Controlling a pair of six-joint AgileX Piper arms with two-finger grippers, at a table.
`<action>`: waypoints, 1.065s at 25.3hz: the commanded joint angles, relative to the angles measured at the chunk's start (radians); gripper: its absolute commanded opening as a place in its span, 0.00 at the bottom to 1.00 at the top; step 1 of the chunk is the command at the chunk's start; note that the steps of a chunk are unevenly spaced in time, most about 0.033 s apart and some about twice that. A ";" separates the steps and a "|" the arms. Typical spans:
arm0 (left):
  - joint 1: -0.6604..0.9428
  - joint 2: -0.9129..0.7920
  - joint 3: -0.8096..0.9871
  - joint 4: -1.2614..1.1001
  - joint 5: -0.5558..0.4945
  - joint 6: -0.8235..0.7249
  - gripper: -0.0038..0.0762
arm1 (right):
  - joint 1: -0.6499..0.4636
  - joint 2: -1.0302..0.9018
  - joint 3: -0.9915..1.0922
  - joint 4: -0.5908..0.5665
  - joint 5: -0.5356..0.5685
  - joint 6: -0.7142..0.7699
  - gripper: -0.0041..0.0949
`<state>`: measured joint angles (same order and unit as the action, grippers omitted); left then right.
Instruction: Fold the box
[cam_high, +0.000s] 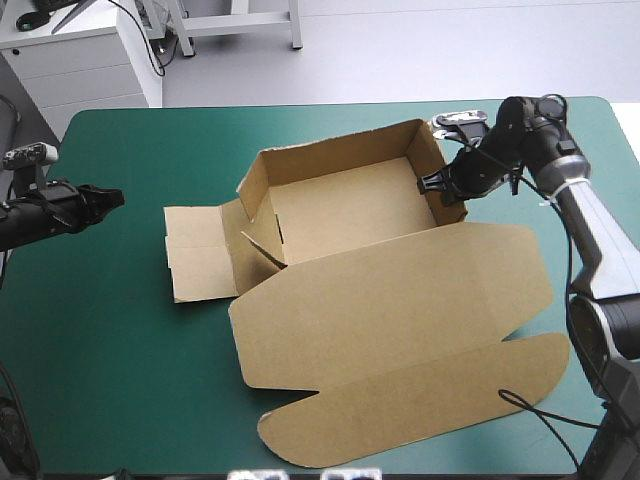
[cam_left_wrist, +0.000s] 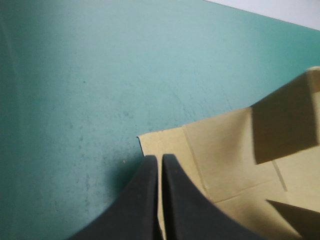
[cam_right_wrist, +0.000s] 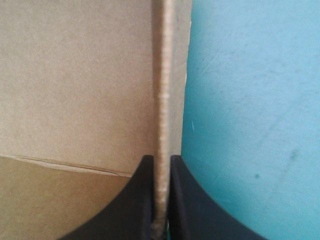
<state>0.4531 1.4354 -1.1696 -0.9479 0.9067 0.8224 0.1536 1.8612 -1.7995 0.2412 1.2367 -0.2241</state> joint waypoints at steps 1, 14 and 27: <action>-0.005 0.026 -0.029 -0.067 -0.014 -0.010 0.06 | -0.037 -0.164 -0.028 0.032 0.013 -0.019 0.02; -0.044 0.134 -0.029 -0.076 -0.083 -0.001 0.04 | -0.062 -0.318 -0.030 0.139 0.013 -0.130 0.02; -0.096 0.169 -0.029 -0.079 -0.088 0.055 0.04 | -0.062 -0.324 -0.030 0.274 0.013 -0.148 0.02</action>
<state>0.3636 1.6357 -1.1696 -0.9538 0.8053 0.8773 0.0986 1.5893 -1.7995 0.3978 1.2515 -0.3581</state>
